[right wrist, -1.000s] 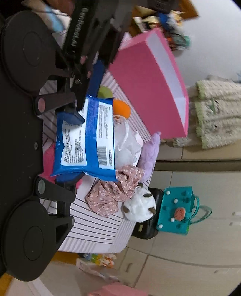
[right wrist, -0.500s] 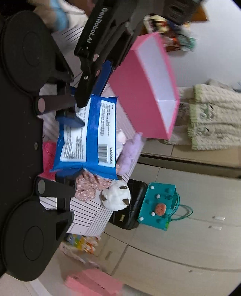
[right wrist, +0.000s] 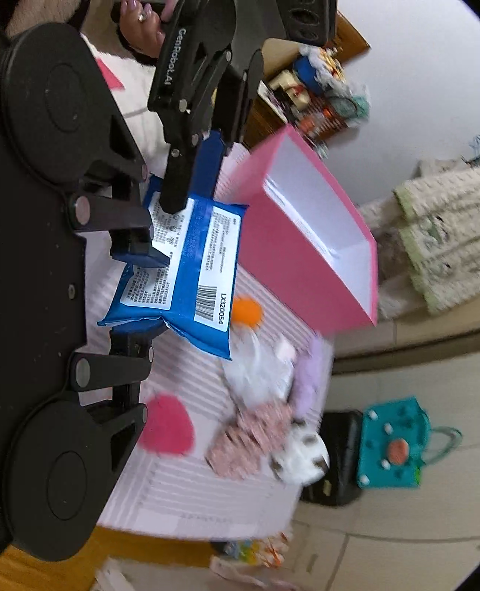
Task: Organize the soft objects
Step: 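Lift the blue wet-wipes pack with the left tool and carry it over the pink box, then lower the wipes pack into the pink box and open the left tool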
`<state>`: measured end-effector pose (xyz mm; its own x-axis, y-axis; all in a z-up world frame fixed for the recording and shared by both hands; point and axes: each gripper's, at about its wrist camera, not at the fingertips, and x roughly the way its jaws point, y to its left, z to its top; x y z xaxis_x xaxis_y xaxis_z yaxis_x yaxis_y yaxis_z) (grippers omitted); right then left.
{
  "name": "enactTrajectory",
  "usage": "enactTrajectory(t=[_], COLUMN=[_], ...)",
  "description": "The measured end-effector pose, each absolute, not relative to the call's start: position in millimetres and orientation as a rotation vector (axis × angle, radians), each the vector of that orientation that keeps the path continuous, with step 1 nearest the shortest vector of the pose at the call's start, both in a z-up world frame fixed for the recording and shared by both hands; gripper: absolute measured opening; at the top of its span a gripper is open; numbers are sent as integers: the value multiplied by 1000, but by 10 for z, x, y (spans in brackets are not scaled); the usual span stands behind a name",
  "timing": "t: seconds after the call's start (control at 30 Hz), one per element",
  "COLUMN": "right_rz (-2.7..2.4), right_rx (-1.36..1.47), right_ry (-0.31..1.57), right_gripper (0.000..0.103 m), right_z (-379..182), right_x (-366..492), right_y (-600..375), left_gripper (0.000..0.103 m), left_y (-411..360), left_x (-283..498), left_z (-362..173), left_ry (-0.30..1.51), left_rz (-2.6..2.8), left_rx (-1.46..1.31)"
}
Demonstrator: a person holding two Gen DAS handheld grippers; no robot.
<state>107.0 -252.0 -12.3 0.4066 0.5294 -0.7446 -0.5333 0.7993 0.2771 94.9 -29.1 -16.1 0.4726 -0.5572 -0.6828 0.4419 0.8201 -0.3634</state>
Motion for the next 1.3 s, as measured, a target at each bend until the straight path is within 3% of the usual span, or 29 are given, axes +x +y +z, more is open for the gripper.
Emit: enactTrajectory(t=[0.4, 0.67, 0.97, 1.3], right_rz=[889, 931, 876, 696], right_rx=[-24, -28, -56, -183], right_ry=[970, 792, 736, 831], right_gripper=[35, 35, 34, 34], right_z=[133, 278, 254, -125], right_x=[992, 1327, 2188, 3019], right_y=[-1770, -1408, -1102, -590], left_gripper=[36, 36, 36, 37], left_y=[438, 774, 1007, 1201], left_x=[592, 715, 1593, 3027], left_z=[130, 381, 384, -123], left_ry=[932, 704, 632, 848], left_rz=[-470, -348, -281, -269], left_rx=[-110, -34, -13, -112])
